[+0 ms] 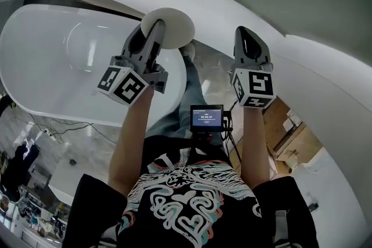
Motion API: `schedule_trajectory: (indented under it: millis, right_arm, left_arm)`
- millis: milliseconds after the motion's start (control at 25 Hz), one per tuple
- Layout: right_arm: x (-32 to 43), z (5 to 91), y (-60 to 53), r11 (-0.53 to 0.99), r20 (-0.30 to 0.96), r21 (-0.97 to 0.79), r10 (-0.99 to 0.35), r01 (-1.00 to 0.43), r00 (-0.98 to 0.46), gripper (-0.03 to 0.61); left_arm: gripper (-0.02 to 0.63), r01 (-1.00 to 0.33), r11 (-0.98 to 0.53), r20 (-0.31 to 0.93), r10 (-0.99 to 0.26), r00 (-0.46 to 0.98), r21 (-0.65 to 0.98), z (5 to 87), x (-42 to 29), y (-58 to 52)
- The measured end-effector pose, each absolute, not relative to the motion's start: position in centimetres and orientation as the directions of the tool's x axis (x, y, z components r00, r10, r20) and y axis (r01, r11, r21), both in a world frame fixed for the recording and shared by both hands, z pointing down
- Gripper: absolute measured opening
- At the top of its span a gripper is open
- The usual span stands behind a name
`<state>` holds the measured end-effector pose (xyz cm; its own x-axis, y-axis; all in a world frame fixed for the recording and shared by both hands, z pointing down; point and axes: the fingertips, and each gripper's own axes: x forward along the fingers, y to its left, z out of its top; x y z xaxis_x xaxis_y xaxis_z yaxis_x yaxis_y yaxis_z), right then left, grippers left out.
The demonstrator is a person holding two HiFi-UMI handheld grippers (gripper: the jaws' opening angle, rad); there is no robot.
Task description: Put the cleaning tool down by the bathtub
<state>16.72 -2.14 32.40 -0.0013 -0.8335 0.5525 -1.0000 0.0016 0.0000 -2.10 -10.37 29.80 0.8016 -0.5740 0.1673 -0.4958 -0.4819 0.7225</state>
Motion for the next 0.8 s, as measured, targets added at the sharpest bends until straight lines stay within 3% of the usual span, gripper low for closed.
schedule_trajectory:
  millis: [800]
  right_arm:
    - [17.2, 41.1, -4.7, 0.006, 0.634, -0.043, -0.773, -0.999, -0.032, 0.028]
  left_arm:
    - [0.129, -0.522, -0.384, 0.277, -0.535, 0.798, 0.762, 40.5, -0.5, -12.2]
